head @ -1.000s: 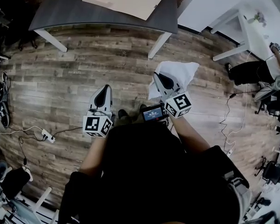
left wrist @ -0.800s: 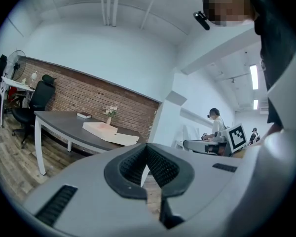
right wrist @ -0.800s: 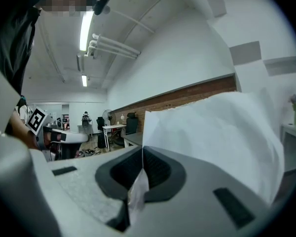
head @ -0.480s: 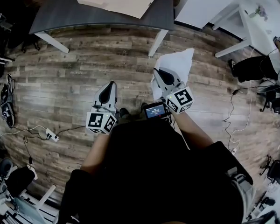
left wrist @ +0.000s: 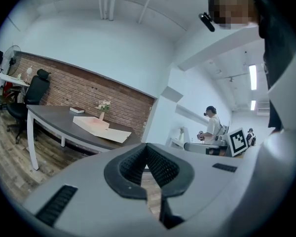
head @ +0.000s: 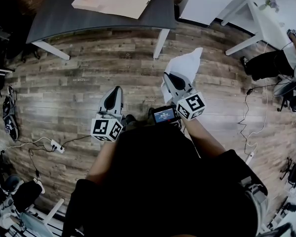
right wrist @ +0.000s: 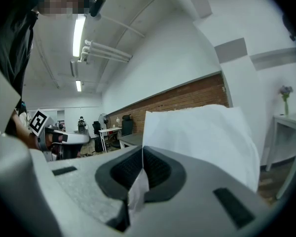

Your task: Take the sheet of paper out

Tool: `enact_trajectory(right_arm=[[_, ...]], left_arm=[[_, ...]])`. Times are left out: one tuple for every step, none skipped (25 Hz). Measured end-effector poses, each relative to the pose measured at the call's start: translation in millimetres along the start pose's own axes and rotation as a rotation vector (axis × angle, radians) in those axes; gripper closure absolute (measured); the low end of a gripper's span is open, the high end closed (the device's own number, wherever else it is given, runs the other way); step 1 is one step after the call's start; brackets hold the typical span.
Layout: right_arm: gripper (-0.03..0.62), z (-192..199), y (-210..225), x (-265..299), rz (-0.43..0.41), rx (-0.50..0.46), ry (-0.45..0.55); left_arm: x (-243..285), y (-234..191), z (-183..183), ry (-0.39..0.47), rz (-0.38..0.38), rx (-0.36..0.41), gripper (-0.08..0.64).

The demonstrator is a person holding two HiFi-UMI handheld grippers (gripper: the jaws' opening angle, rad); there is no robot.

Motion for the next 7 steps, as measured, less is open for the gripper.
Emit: enact_trajectory(right_arm=[[0.589,0.4,3.8,-3.1,0.006,0.003,0.002],[0.589,0.6,7.8,-6.2,0.012,0.006,0.005],[0.589,0.9,11.7,-9.2,0.016,0.008,0.007],[0.589,1.3,15.4,-12.4,0.019,0.010,0.009],[0.589,1.9,19.1,-15.6,0.021,0.012,0.010],[0.589,2.5,22.7,-19.0,0.022,0.014,0.011],[0.589,3.2,26.4,-22.5,0.023,0.016,0.012]], left_arm=[[3.1,2.7,0.1,-0.001,0.002,0.000,0.575],[6.4,5.5,0.4,-0.002,0.002,0.000,0.575],[9.5,8.4,0.8,-0.003,0.000,0.001,0.577],[12.2,11.4,1.2,-0.003,-0.003,0.003,0.577],[14.7,14.4,1.7,-0.004,-0.008,0.006,0.577],[17.1,17.5,2.3,-0.004,-0.013,0.008,0.577],[19.3,20.5,2.9,-0.004,-0.019,0.011,0.577]])
Point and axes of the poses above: the fingertips, and each gripper's own axes: x forward along the fingers, y to its right, z out of its underside, the point moved 10 cm from there along -x, backward along the fingers, and after that the axes turned 8 degrees about x, right-handed, at the moved point
